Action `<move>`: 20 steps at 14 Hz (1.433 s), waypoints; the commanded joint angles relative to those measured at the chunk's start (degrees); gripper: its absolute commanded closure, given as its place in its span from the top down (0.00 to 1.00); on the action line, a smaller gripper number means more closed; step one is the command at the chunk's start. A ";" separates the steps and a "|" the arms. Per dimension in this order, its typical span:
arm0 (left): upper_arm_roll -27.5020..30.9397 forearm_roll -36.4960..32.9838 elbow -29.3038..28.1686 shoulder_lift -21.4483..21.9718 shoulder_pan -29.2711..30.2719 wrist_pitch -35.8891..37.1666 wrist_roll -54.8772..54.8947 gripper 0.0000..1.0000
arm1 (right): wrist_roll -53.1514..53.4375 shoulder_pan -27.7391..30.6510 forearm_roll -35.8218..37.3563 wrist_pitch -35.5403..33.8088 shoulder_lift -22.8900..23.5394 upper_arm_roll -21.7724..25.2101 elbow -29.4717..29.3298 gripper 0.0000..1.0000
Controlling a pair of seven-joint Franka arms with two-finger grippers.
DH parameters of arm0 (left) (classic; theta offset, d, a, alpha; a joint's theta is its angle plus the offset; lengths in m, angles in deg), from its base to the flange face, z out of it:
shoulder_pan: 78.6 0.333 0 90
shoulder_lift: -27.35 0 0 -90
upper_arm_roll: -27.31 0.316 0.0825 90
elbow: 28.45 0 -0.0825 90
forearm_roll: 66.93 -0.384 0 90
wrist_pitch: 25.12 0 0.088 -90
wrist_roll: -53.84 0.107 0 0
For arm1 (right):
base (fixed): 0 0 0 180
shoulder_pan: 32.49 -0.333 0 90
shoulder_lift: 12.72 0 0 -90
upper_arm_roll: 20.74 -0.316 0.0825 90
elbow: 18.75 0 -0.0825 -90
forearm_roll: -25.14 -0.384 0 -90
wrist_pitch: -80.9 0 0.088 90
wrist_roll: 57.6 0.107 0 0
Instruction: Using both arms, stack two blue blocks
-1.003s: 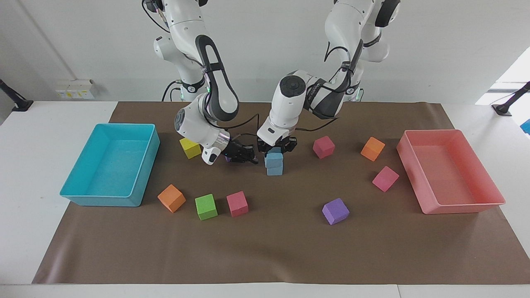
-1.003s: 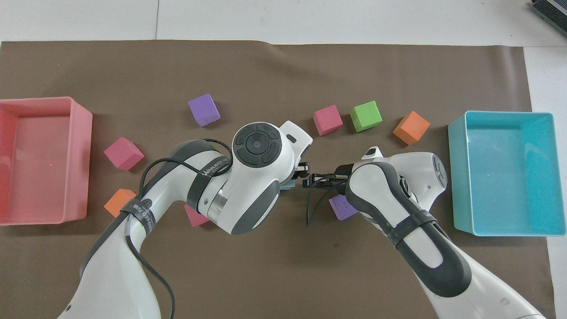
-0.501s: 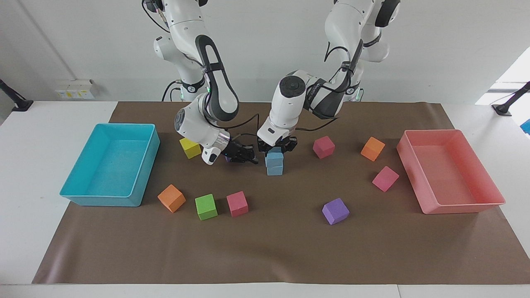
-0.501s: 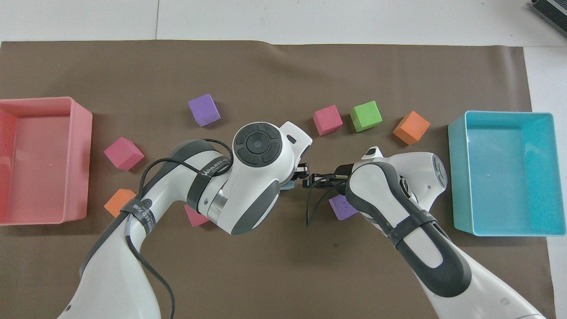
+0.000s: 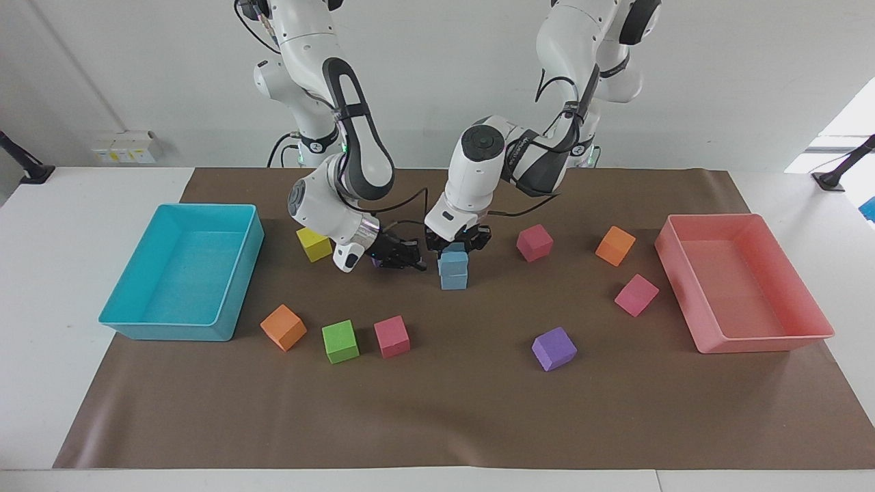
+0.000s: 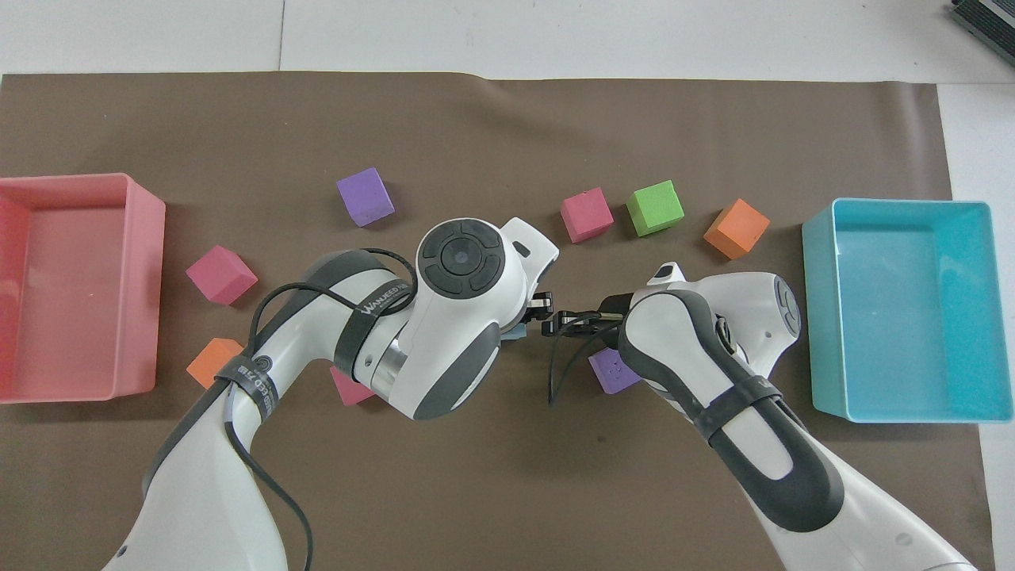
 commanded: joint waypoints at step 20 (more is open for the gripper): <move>0.70 -0.21 0.21 0.39 -0.51 1.07 2.62 0.00 | -3.34 0.42 -2.58 0.90 -0.28 -0.31 0.76 0.00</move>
